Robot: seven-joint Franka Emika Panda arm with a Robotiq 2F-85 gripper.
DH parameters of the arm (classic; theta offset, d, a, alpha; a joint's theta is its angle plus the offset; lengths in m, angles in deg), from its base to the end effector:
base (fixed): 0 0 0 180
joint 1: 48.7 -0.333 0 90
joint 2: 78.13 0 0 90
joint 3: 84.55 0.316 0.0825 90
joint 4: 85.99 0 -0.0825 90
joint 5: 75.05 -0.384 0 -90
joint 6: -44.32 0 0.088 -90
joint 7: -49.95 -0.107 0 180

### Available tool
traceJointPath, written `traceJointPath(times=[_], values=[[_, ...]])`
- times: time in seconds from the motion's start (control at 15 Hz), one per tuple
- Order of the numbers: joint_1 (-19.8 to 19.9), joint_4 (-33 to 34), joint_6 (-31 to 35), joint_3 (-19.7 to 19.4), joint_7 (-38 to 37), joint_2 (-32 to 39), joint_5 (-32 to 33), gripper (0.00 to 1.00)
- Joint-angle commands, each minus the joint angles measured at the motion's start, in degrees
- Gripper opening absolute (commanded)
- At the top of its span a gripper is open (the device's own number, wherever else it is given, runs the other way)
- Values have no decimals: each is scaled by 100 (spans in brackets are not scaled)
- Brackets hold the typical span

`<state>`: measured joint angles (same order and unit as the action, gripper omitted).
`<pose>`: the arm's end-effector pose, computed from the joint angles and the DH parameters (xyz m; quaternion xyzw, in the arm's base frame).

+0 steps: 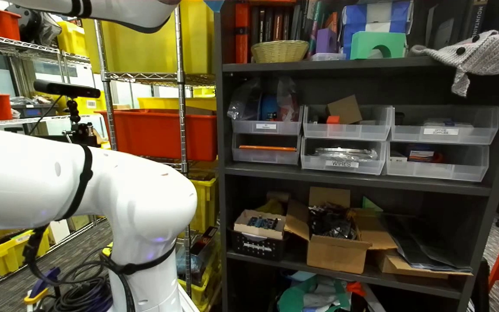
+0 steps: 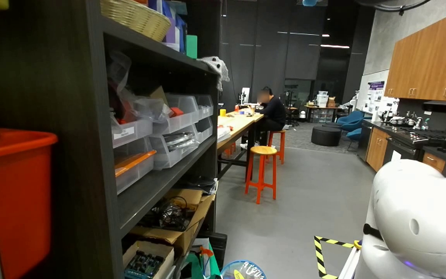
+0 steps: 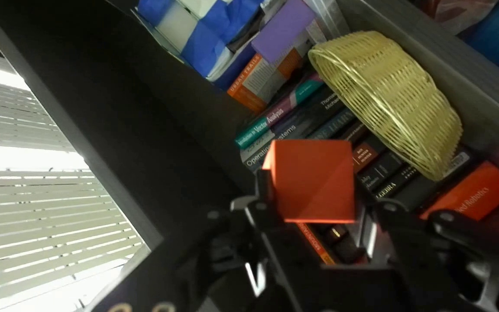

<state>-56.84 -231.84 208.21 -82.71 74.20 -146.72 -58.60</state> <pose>0.1980 0.0596 0.7690 0.6650 0.2839 0.6536 0.2237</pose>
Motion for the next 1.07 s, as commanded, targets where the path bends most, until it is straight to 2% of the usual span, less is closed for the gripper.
traceJointPath(times=[0.0,0.33,0.73,1.0], values=[[158,310,-220,325,-117,124,166,15],[612,676,-611,788,-172,194,425,15],[1270,940,-745,1228,-156,464,1146,15],[1468,1165,-912,1490,-174,789,1453,15]])
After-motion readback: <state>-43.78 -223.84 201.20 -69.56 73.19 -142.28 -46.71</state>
